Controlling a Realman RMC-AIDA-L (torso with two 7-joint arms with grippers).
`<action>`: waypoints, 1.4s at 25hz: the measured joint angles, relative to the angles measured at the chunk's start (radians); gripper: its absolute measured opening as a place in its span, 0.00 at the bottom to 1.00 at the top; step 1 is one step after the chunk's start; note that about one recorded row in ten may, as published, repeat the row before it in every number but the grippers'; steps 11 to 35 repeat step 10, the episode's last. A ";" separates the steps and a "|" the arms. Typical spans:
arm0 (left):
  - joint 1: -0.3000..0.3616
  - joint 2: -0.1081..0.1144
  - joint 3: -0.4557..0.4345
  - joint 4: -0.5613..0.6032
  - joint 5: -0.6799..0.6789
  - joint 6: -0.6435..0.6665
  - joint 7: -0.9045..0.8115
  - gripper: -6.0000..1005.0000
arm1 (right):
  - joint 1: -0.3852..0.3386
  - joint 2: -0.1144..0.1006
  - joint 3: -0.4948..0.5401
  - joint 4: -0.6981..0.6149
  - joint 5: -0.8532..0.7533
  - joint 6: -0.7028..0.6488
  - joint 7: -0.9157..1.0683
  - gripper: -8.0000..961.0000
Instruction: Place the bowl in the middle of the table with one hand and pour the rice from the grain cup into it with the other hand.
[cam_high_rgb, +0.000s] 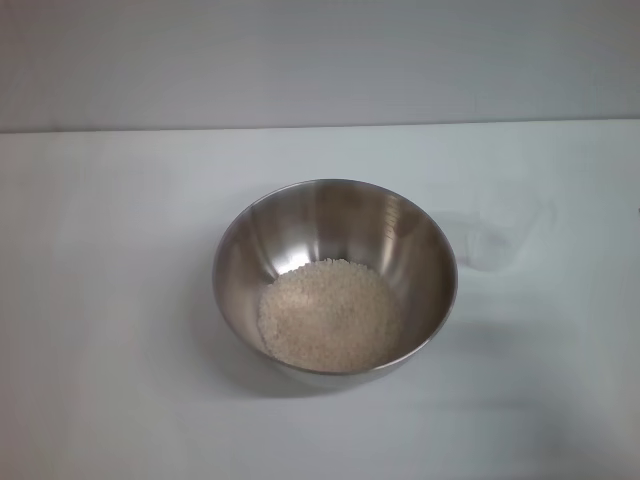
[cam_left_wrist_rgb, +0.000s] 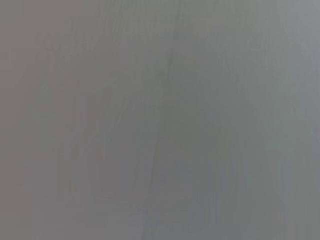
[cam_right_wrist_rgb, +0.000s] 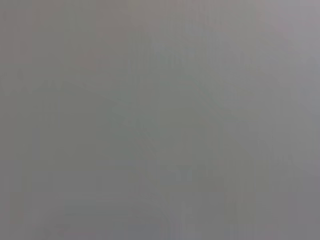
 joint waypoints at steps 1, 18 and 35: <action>-0.001 -0.001 0.000 0.012 0.000 0.006 0.007 0.47 | 0.001 0.000 0.004 -0.013 0.000 -0.018 0.011 0.53; 0.004 -0.015 -0.001 0.019 -0.001 0.044 0.080 0.51 | 0.011 0.000 0.029 -0.028 0.010 -0.011 0.015 0.61; 0.004 -0.015 -0.001 0.019 -0.001 0.044 0.080 0.51 | 0.011 0.000 0.029 -0.028 0.010 -0.011 0.015 0.61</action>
